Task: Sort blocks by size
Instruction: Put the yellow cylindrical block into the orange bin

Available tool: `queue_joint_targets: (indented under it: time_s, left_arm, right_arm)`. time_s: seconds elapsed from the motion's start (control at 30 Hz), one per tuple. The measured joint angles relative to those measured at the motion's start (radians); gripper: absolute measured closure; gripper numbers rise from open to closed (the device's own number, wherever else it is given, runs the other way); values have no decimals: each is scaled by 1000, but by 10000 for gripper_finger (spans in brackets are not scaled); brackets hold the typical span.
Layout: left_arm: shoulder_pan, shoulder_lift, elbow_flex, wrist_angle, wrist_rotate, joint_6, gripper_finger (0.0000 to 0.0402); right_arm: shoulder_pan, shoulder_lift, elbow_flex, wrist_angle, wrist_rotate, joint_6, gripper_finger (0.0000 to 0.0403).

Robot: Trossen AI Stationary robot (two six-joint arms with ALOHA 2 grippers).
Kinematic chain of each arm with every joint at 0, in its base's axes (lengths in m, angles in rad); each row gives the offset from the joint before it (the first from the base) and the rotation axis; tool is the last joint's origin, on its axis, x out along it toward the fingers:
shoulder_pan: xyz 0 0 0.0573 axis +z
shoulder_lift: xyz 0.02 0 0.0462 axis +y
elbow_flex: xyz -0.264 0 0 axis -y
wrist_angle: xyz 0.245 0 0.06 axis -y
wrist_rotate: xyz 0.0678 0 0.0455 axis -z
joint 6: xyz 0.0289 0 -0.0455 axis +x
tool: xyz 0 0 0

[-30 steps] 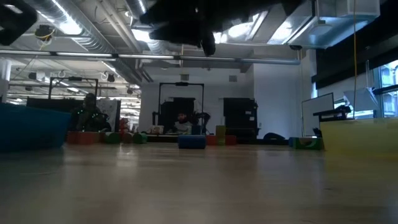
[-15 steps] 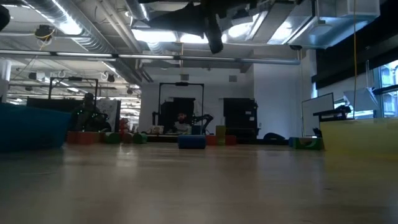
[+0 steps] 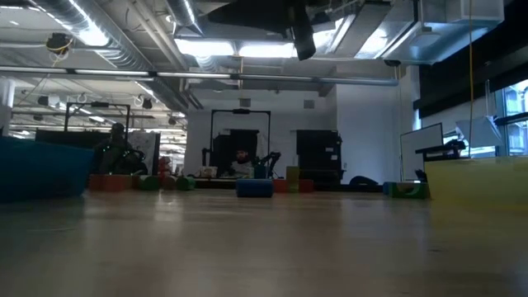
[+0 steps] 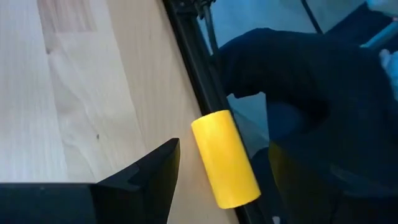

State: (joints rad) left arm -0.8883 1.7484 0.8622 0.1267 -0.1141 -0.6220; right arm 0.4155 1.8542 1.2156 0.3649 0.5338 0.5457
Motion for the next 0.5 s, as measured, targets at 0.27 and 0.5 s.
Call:
queue_joint_targets:
  time_s: [0.27, 0.5]
  left_arm:
    - [-41, 52, 2, 1, -47, -56, 172]
    - [-63, 68, 2, 5, -86, -52, 172]
  right_arm:
    - [10, 29, -1, 37, 16, 12, 228]
    - [13, 32, -1, 29, 25, 52, 228]
